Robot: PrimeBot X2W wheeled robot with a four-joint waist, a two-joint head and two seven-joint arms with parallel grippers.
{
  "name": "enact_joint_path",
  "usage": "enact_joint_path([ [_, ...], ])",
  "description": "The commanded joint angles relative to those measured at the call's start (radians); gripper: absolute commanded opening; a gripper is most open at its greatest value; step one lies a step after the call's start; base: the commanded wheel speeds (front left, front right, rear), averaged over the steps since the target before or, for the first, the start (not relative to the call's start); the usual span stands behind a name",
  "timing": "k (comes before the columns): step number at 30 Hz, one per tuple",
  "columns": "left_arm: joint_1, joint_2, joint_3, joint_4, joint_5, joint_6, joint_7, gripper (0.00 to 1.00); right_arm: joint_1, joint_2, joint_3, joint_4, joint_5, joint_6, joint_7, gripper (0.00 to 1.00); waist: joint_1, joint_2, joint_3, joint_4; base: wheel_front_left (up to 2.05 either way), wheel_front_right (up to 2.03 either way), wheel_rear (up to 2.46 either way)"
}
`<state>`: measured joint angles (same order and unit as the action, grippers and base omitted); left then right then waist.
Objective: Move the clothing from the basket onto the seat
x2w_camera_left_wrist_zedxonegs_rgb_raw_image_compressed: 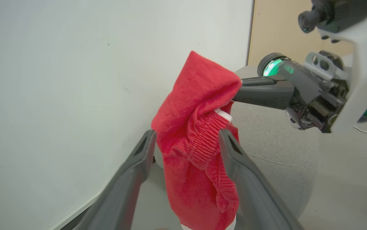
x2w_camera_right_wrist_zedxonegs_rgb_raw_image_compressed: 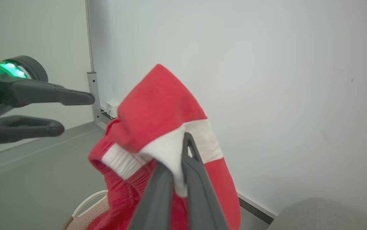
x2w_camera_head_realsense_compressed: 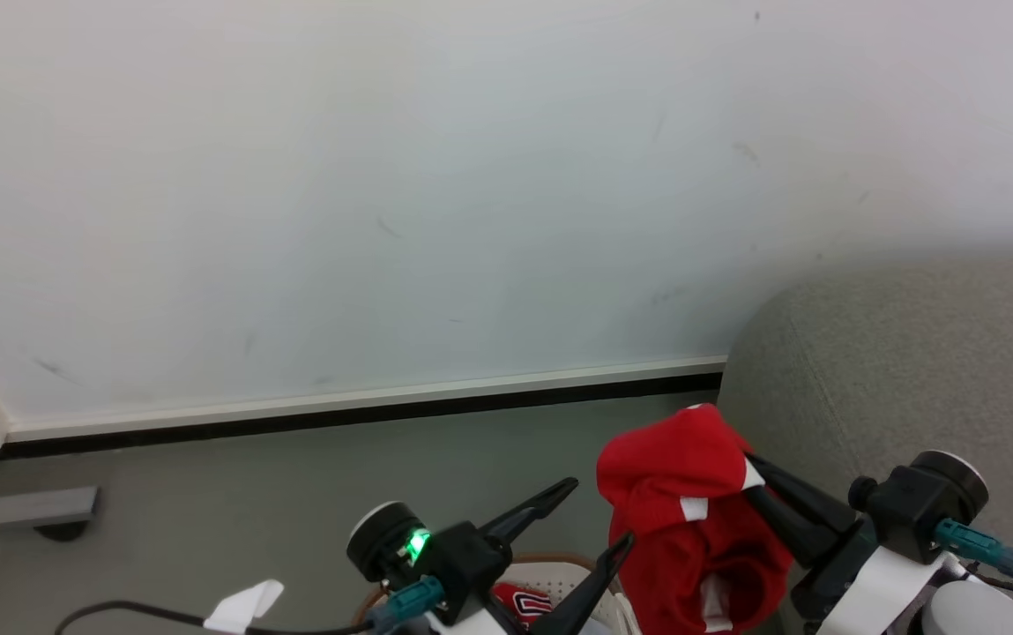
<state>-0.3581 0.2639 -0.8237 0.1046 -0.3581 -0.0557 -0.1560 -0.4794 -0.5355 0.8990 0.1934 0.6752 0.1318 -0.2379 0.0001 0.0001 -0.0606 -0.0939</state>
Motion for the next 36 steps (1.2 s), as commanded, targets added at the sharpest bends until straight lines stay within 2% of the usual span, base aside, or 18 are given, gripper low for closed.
enact_joint_path([
  [1,0.013,-0.004,0.000,0.007,0.005,0.003,-0.010,1.00,0.020,-0.011,-0.018,-0.004,-0.007,-0.002,-0.005,0.00,-0.0001,-0.0001,0.014,-0.031,0.00,0.00,0.00],
  [10,0.017,-0.041,-0.028,0.050,-0.012,-0.005,-0.031,1.00,0.076,-0.042,-0.145,-0.052,-0.042,-0.002,-0.001,0.00,-0.0001,-0.0001,0.044,-0.175,0.00,0.00,0.00],
  [15,0.014,-0.055,-0.039,0.072,-0.020,-0.009,-0.038,1.00,0.101,-0.039,-0.193,-0.078,-0.054,-0.002,0.007,0.00,-0.0001,-0.0001,0.055,-0.267,0.00,0.00,0.00],
  [21,-0.003,-0.063,-0.052,0.092,-0.027,-0.018,-0.039,1.00,0.132,-0.041,-0.260,-0.090,-0.066,-0.002,0.008,0.00,-0.0001,-0.0001,0.072,-0.337,0.00,0.00,0.00],
  [30,-0.041,-0.075,-0.062,0.103,-0.026,-0.023,-0.036,1.00,0.151,-0.026,-0.359,-0.089,-0.094,-0.002,0.024,0.00,-0.0001,-0.0001,0.119,-0.344,0.00,0.00,0.00],
  [36,-0.194,-0.071,-0.061,0.096,0.004,-0.045,0.015,1.00,0.064,-0.001,-0.529,-0.077,-0.098,-0.002,0.015,0.00,-0.0001,-0.0001,0.295,-0.274,0.00,0.00,0.00],
])
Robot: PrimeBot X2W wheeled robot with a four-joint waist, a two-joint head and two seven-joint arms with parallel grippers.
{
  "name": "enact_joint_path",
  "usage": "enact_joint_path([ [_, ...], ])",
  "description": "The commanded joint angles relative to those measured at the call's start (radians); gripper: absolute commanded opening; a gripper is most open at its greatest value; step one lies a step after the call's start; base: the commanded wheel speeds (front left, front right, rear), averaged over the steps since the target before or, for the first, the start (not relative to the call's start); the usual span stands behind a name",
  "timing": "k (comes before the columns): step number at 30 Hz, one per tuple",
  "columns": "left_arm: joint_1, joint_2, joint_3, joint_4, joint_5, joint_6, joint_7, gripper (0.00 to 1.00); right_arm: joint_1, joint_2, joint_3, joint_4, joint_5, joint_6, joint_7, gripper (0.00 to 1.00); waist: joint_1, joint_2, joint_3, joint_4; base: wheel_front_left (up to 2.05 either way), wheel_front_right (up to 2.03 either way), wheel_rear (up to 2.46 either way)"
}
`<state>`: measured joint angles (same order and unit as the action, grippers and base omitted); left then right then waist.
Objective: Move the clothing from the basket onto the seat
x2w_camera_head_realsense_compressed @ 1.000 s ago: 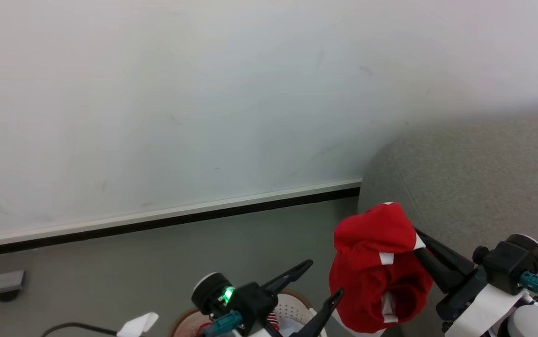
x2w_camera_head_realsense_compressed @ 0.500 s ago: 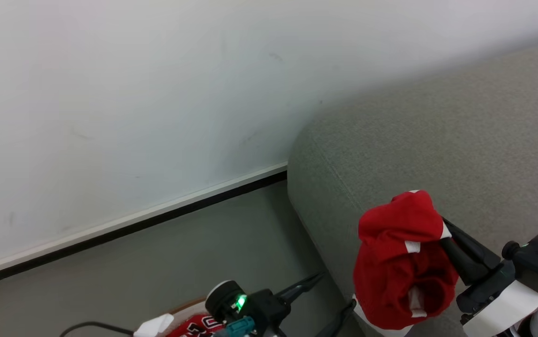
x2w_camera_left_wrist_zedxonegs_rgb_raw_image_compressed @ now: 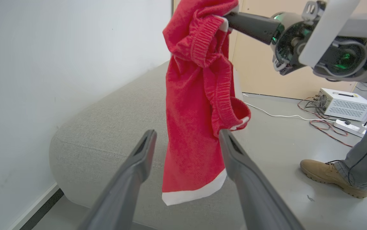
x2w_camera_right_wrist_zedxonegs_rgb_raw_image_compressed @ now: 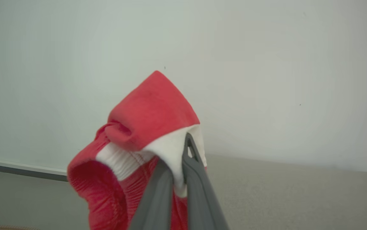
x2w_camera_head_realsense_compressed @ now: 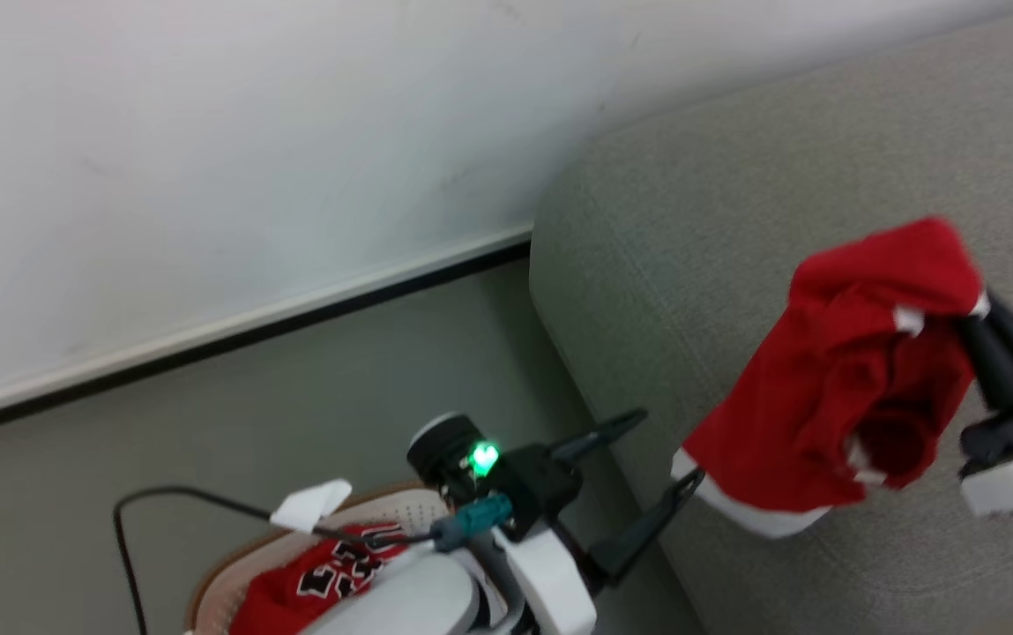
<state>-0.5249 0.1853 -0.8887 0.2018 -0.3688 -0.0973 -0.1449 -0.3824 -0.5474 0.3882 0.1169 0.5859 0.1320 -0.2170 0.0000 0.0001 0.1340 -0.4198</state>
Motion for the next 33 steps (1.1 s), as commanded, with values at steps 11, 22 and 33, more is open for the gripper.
enact_joint_path([
  [11,-0.383,-0.026,-0.034,0.035,0.048,-0.031,0.022,1.00,-0.435,-0.015,-0.364,0.207,-0.135,-0.002,0.066,0.00,0.0000,-0.0001,0.419,0.207,0.00,0.00,0.00],
  [22,-0.501,-0.061,-0.082,0.053,0.052,-0.032,-0.024,1.00,-0.704,-0.116,-0.478,0.533,-0.333,-0.002,0.112,0.00,0.0000,-0.0001,0.578,0.337,0.00,0.00,0.00],
  [33,-0.476,-0.050,-0.094,0.092,0.057,-0.016,-0.061,1.00,-0.621,-0.034,-0.556,0.814,-0.470,-0.002,0.026,1.00,0.0000,-0.0001,0.556,0.337,0.00,0.00,0.00],
])
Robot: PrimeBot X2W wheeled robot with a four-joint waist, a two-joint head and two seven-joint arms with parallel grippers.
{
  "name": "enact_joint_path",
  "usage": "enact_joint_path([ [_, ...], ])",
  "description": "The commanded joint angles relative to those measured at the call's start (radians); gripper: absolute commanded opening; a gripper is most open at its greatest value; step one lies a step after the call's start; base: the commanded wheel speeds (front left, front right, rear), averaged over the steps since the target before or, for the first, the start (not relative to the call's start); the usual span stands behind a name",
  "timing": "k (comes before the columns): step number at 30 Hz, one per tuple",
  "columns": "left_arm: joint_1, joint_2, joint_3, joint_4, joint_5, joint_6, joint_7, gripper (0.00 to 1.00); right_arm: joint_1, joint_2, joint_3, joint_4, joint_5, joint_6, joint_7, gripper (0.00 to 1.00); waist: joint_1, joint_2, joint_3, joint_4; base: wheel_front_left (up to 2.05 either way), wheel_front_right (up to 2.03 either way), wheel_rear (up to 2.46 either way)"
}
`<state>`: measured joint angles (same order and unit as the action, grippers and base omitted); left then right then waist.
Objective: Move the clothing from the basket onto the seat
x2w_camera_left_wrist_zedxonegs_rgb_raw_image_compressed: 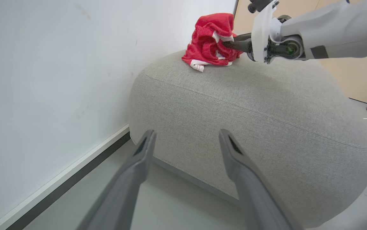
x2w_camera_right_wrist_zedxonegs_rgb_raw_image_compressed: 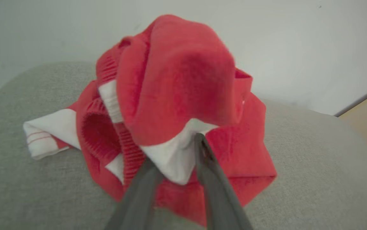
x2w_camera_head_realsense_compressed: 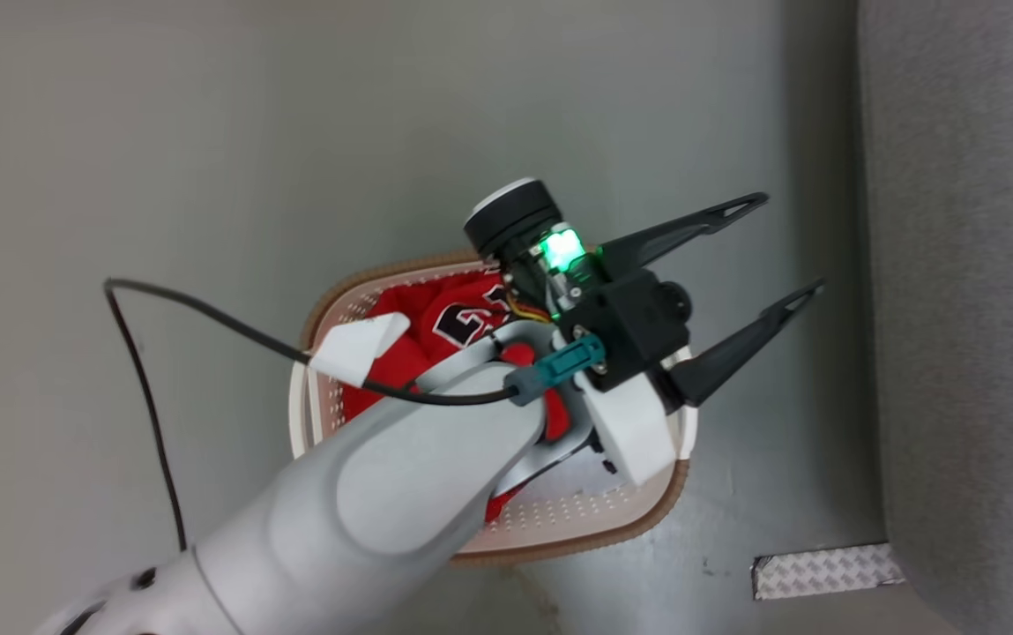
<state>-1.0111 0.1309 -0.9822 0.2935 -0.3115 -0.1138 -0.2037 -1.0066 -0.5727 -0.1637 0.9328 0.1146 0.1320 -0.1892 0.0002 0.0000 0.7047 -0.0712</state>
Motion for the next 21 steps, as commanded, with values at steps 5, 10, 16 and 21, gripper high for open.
enact_joint_path([
  [5,0.062,0.032,0.016,0.021,-0.026,0.019,-0.025,1.00,0.080,0.030,0.026,-0.032,0.029,-0.002,-0.062,1.00,-0.0002,0.0000,-0.102,-0.044,0.00,0.00,0.00],
  [10,0.147,0.069,0.053,0.041,-0.057,0.064,-0.046,1.00,0.242,0.048,0.080,-0.182,0.041,-0.002,-0.076,1.00,-0.0002,0.0000,-0.231,-0.058,0.00,0.00,0.00],
  [16,0.287,0.115,0.114,0.049,-0.109,0.121,-0.060,1.00,0.496,0.106,0.059,-0.473,0.092,-0.002,-0.076,1.00,-0.0002,0.0000,-0.396,-0.043,0.00,0.00,0.00],
  [21,0.446,0.141,0.174,0.023,-0.142,0.162,-0.061,1.00,0.712,0.172,0.060,-0.668,0.063,-0.002,-0.077,1.00,-0.0002,0.0000,-0.532,-0.005,0.00,0.00,0.00],
])
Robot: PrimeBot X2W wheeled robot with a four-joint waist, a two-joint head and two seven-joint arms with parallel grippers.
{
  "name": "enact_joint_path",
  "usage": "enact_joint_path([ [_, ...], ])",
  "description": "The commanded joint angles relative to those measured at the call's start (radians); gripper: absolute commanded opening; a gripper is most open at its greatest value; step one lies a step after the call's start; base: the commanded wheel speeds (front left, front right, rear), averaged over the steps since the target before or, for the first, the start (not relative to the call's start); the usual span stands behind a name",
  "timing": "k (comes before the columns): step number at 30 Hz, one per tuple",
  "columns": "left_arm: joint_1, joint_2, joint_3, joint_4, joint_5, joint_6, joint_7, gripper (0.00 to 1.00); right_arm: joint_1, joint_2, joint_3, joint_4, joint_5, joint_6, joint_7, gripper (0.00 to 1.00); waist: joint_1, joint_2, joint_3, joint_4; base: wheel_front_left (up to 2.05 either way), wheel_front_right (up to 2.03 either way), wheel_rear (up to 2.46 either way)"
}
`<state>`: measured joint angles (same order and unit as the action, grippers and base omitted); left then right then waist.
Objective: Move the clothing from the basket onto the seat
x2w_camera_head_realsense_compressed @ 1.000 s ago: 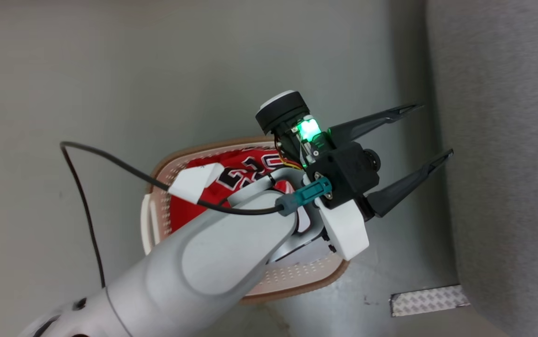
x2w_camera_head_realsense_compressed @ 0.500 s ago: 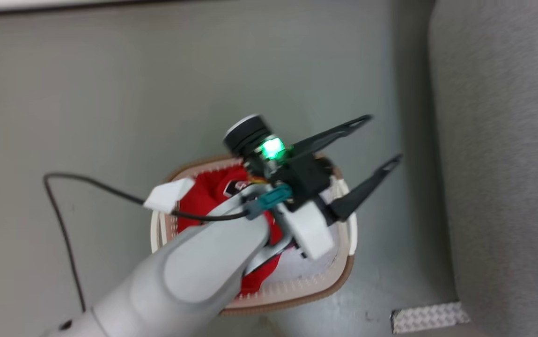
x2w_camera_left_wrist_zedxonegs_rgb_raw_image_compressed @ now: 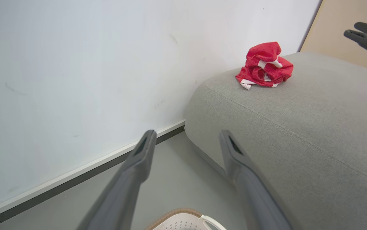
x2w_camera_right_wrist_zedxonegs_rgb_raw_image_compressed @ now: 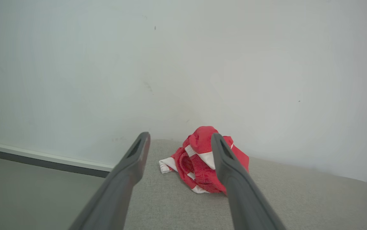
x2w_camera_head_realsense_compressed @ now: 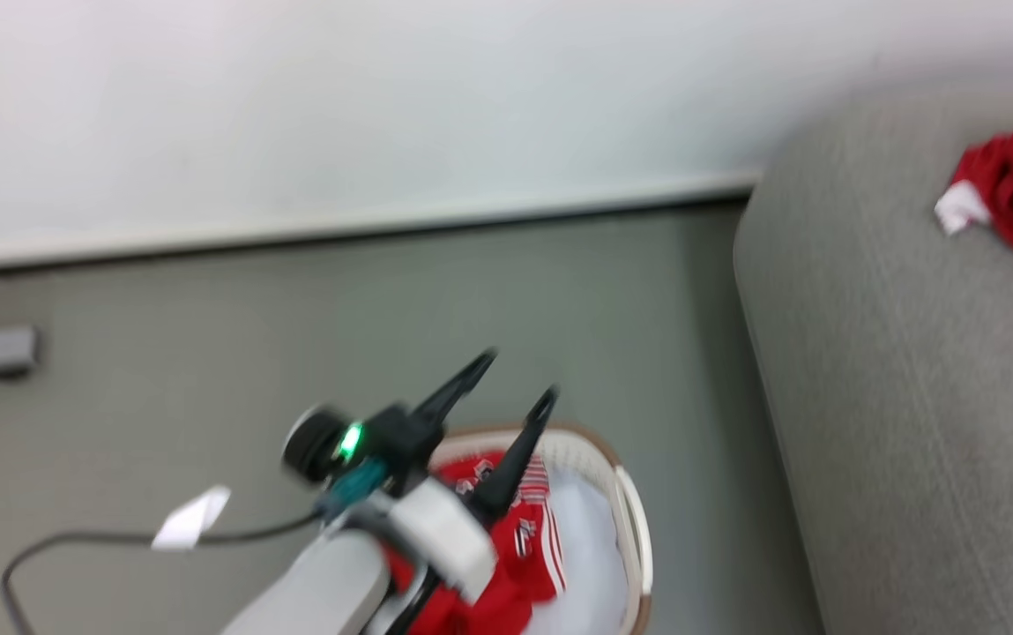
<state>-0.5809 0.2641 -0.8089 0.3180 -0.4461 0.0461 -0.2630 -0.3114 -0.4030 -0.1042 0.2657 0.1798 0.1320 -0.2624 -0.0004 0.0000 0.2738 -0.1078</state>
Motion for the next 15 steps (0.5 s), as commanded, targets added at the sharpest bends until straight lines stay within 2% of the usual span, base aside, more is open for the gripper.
enact_joint_path([
  [1,0.051,0.015,0.015,-0.009,-0.008,0.010,-0.002,1.00,0.052,0.017,0.005,-0.031,-0.014,-0.002,-0.003,1.00,0.0004,0.0000,-0.124,0.039,0.00,0.00,0.00],
  [8,0.261,0.040,0.122,-0.065,-0.002,0.069,-0.002,1.00,0.246,0.156,-0.002,-0.150,0.025,-0.002,-0.003,1.00,0.0004,0.0000,-0.242,0.115,0.00,0.00,0.00],
  [15,0.420,0.035,0.245,-0.131,0.073,0.107,-0.002,1.00,0.365,0.243,0.008,-0.129,0.037,-0.003,-0.004,1.00,0.0004,0.0000,-0.279,0.179,0.00,0.00,0.00],
])
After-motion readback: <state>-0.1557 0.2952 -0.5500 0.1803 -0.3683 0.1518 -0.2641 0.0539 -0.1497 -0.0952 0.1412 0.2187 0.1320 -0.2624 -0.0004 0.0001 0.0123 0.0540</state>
